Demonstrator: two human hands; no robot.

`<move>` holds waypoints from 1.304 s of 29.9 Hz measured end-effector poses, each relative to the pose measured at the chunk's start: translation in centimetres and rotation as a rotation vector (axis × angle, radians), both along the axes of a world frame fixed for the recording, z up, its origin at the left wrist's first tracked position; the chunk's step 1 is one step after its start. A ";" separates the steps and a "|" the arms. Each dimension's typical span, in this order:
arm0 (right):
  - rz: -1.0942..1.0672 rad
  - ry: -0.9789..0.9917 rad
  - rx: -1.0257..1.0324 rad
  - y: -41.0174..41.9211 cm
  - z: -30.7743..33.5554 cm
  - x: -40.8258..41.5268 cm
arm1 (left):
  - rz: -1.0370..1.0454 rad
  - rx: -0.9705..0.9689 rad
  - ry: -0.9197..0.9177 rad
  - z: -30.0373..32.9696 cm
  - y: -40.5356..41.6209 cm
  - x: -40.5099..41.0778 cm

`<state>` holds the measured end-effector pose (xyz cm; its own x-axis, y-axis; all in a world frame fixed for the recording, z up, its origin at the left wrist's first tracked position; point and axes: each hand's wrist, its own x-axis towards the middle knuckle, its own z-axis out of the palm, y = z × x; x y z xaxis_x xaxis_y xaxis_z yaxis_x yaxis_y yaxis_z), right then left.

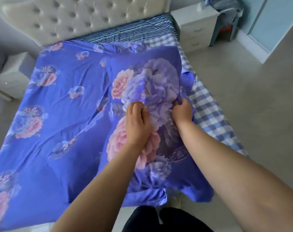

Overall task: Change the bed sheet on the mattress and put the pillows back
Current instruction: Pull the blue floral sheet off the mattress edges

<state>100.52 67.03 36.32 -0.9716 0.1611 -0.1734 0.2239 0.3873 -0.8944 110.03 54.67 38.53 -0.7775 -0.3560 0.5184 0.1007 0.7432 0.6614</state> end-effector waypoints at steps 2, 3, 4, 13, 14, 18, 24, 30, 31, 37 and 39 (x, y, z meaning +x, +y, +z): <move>-0.158 0.096 0.099 4.1 -0.1 -1.1 | -0.123 0.084 -0.007 -0.9 3.6 -1.6; -0.217 0.144 0.158 6.3 -0.3 -1.7 | -0.180 0.113 -0.017 -1.2 5.4 -2.3; -0.258 0.169 0.211 8.5 -0.4 -2.1 | -0.233 0.128 -0.032 -1.6 7.2 -2.9; 0.041 -0.295 0.399 18.7 -11.0 -2.5 | -0.492 -0.020 -0.580 -9.2 12.6 -4.4; 0.130 -0.363 0.366 17.9 -11.8 -1.0 | -0.481 -0.037 -0.642 -10.2 11.3 -4.3; 0.353 -0.535 0.254 14.0 -15.8 3.9 | -0.288 -0.120 -0.958 -13.5 3.1 -2.8; 0.348 -0.798 0.319 7.7 -20.1 6.1 | 0.090 -0.121 -1.256 -17.4 -10.8 1.2; 0.292 -0.773 0.265 -4.0 -24.3 7.4 | 0.145 -0.156 -1.465 -23.1 -20.5 2.3; 0.245 -0.765 0.230 -5.6 -25.8 7.7 | 0.140 -0.165 -1.501 -24.2 -21.7 2.3; -0.210 -0.945 0.012 -8.8 -32.2 9.9 | -0.068 -0.427 -1.610 -30.0 -27.3 2.2; -0.382 -1.003 -0.055 -8.4 -34.6 11.3 | -0.062 -0.473 -1.582 -31.7 -28.5 2.3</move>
